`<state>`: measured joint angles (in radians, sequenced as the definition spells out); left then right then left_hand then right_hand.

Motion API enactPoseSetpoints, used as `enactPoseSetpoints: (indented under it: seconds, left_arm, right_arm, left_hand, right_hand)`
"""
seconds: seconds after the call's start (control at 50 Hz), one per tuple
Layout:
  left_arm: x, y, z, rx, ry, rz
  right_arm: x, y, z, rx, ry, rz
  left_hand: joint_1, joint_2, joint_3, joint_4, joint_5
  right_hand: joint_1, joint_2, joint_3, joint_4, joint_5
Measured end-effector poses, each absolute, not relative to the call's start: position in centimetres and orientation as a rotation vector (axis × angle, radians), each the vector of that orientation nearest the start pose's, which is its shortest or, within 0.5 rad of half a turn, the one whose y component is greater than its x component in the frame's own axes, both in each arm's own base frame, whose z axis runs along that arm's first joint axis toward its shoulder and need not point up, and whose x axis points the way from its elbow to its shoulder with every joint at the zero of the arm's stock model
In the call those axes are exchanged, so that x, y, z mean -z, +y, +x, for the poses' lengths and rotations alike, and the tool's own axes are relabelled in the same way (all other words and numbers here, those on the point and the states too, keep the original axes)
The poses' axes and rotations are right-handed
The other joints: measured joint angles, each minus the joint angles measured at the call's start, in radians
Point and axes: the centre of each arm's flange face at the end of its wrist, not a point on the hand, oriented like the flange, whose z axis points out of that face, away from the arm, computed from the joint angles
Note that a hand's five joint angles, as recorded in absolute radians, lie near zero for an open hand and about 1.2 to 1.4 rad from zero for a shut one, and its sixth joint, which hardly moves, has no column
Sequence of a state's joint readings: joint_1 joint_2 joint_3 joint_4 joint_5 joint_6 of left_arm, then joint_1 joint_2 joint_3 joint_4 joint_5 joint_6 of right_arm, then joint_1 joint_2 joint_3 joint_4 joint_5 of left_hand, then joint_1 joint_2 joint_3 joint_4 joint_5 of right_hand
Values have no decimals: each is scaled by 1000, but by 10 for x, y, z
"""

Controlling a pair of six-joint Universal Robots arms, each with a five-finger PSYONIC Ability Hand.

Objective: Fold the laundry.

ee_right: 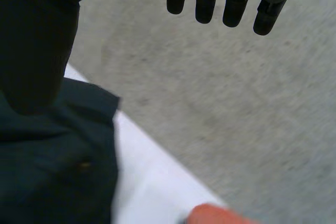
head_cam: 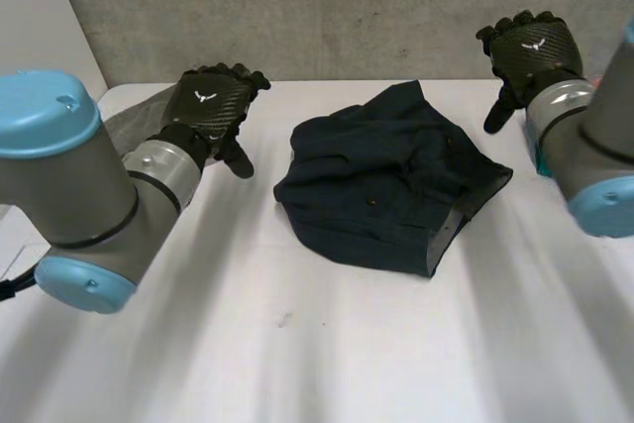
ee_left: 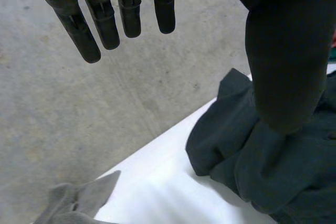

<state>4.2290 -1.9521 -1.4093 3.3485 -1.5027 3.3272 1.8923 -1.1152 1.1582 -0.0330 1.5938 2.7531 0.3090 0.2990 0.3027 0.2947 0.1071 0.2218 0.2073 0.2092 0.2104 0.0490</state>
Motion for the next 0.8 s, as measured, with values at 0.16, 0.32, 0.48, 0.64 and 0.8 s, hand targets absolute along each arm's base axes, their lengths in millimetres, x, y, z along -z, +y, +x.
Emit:
enactPoseSetpoints:
  seconds: [0.16, 0.32, 0.48, 0.64, 0.8]
  left_arm:
    - [-228, -305, -291, 2303, 2356, 923]
    - [-208, -325, -276, 2224, 2417, 875]
    - [-192, -331, -272, 2175, 2465, 882]
    - [-173, -333, -276, 2129, 2508, 900]
    - [-154, -334, -291, 2097, 2550, 941]
  right_arm:
    - [-248, -273, 271, 1692, 2372, -842]
    - [-186, -247, 307, 1452, 2391, -831]
    - [-149, -262, 333, 1622, 2370, -811]
    - [-193, -257, 347, 1897, 2157, -858]
    - [-260, -221, 345, 2028, 1884, -964]
  left_hand:
    - [0, 0, 0, 0, 0]
    - [0, -11, -11, -11, -8]
    - [-49, -44, -35, -42, -38]
    - [-94, -88, -85, -83, -52]
    - [-94, -88, -85, -83, -52]
  right_hand:
    - [0, 0, 0, 0, 0]
    - [3, 4, 4, 3, 3]
    - [577, 588, 580, 554, 548]
    - [896, 969, 971, 982, 945]
    - [896, 969, 971, 983, 945]
